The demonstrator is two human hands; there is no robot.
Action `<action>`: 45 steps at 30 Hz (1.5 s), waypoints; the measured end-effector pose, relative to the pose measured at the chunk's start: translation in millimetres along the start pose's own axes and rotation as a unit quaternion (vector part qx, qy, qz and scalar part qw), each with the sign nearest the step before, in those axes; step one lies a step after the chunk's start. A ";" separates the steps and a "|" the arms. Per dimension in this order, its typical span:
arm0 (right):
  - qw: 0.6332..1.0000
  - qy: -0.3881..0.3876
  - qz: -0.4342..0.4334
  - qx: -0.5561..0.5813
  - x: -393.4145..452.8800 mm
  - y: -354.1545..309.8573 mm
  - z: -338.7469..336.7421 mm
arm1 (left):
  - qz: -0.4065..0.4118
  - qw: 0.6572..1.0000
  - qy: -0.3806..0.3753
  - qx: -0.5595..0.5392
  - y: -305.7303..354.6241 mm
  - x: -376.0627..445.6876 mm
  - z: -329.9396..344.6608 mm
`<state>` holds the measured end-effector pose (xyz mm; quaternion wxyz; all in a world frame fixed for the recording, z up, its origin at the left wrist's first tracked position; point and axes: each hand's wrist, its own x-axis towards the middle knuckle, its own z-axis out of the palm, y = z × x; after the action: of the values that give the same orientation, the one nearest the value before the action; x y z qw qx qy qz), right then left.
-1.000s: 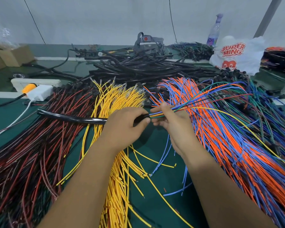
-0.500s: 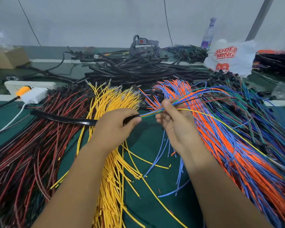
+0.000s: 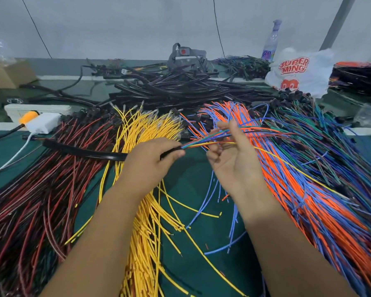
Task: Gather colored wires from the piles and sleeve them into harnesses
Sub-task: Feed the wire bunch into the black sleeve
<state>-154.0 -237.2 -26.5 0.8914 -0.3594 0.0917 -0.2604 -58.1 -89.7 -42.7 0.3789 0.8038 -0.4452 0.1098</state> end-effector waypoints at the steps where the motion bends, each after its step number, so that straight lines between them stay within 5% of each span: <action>1: 1.000 0.007 -0.007 -0.006 0.2 -1.8 -2.0 | -0.002 1.000 -0.005 0.012 -0.4 -0.6 -0.9; 7: 0.980 0.023 -0.112 -0.166 -2.1 4.9 2.7 | -0.035 0.996 -0.012 0.085 -1.3 -3.8 -6.2; 13: 0.966 -0.033 -0.099 -0.237 -7.4 18.7 7.5 | 0.029 0.996 -0.016 0.081 12.9 -3.1 -1.3; 17: 0.991 -0.030 -0.034 -0.128 -6.0 13.2 7.8 | 0.013 0.999 -0.002 0.046 12.4 -1.5 -2.8; 22: 0.998 0.038 -0.021 -0.042 -0.3 3.8 -0.5 | -0.011 0.989 -0.021 0.144 7.2 -3.2 -6.6; 29: 0.945 0.022 -0.192 -0.265 5.8 3.4 5.1 | -0.041 0.971 -0.026 0.234 9.4 -0.3 -0.5; 35: 0.905 -0.002 -0.143 -0.401 -1.7 17.7 7.1 | 0.021 0.975 -0.001 0.223 26.1 -3.4 5.0; 41: 0.986 -0.033 -0.024 -0.162 -4.5 13.8 5.3 | 0.018 0.981 0.013 0.194 20.9 -3.0 0.8; 45: 0.992 -0.020 -0.033 -0.118 -2.6 7.0 0.4 | -0.002 0.980 -0.001 0.201 15.1 -2.5 -3.0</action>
<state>-153.3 -231.4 -31.1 0.8351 -0.4703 0.0919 -0.2701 -71.1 -90.8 -34.2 0.2099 0.8646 -0.4126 0.1952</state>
